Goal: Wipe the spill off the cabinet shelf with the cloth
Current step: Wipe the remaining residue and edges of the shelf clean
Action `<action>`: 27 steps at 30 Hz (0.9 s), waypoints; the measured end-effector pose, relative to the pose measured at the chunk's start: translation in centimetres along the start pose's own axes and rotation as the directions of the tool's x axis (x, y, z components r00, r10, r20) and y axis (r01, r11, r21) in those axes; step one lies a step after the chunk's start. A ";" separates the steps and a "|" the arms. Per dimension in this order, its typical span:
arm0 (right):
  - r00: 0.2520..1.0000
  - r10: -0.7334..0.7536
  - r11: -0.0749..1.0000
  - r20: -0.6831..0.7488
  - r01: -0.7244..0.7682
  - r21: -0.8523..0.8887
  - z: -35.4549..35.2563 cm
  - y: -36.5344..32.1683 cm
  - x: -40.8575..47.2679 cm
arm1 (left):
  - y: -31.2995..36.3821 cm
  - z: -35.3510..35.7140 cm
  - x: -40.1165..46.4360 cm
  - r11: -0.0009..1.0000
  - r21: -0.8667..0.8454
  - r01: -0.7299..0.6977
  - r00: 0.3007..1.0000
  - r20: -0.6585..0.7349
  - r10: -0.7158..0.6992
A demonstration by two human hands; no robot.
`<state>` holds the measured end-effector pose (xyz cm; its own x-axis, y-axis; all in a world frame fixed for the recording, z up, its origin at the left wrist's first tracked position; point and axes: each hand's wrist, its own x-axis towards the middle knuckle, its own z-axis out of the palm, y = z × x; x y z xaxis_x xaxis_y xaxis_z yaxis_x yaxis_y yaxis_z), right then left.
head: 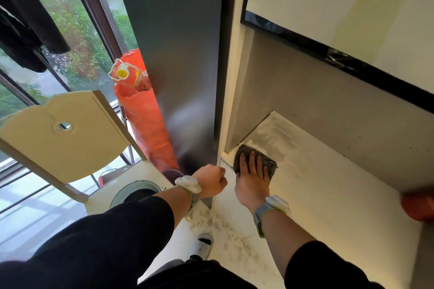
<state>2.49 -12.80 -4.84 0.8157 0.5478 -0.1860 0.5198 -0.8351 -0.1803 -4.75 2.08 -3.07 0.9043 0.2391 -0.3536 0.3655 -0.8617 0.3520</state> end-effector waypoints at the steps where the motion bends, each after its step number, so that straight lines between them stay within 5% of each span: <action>1: 1.000 0.016 1.000 0.003 -0.016 0.007 -0.1 -0.3 0.7 | -0.3 0.0 0.4 1.000 0.001 0.002 1.000 0.007 -0.002; 9: 0.988 0.129 0.988 0.079 -0.135 0.078 -1.7 -1.1 5.5 | -2.0 -0.7 0.8 0.998 0.029 -0.048 0.990 0.135 0.044; 16: 0.993 0.050 0.998 -0.108 -0.045 0.053 0.3 -2.8 2.1 | -2.7 -1.0 1.9 0.998 -0.027 -0.057 0.979 0.196 0.061; 27: 0.984 0.181 0.983 -0.007 -0.180 0.017 -1.4 -3.0 7.2 | -2.1 -0.6 3.0 0.990 0.072 -0.123 0.955 0.281 0.098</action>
<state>7.18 -6.44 -4.28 0.8979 0.3876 -0.2088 0.3597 -0.9193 -0.1597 -2.67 4.83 -4.35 0.8373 0.0182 -0.5465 0.2347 -0.9146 0.3292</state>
